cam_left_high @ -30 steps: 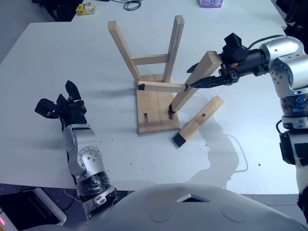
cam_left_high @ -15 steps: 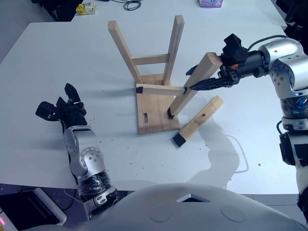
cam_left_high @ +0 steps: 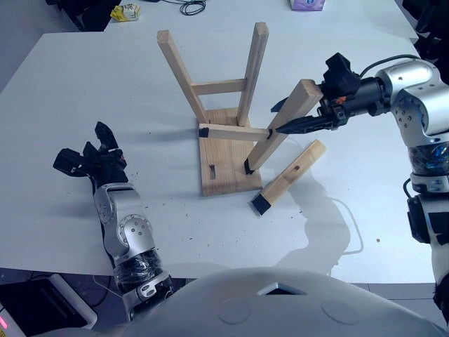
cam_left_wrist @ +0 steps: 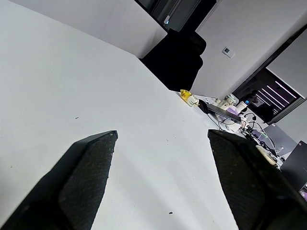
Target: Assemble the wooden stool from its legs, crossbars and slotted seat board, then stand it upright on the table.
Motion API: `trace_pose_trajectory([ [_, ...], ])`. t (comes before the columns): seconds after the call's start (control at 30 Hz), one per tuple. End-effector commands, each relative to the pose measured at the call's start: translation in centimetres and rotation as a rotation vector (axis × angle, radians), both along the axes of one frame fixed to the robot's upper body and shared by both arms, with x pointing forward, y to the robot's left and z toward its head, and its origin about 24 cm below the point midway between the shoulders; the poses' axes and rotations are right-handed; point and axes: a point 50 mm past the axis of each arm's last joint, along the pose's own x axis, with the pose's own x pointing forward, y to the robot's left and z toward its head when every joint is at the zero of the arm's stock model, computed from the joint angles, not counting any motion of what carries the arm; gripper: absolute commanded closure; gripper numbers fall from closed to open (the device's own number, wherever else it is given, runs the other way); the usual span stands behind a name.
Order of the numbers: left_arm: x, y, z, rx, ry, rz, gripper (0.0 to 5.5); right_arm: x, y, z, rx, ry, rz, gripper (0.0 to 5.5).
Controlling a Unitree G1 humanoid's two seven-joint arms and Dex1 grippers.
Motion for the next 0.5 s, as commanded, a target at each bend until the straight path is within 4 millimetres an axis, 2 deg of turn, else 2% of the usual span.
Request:
trace_pose_trajectory([
  [0.03,-0.15,-0.38,-0.39,-0.006,0.018,0.003,2.00,0.12,-0.74,0.44,-0.011,-0.032,-0.026,3.45],
  [0.5,-0.38,-0.41,-0.73,-0.006,0.027,0.020,2.00,-0.17,-0.90,0.03,-0.005,-0.011,-0.047,3.45],
])
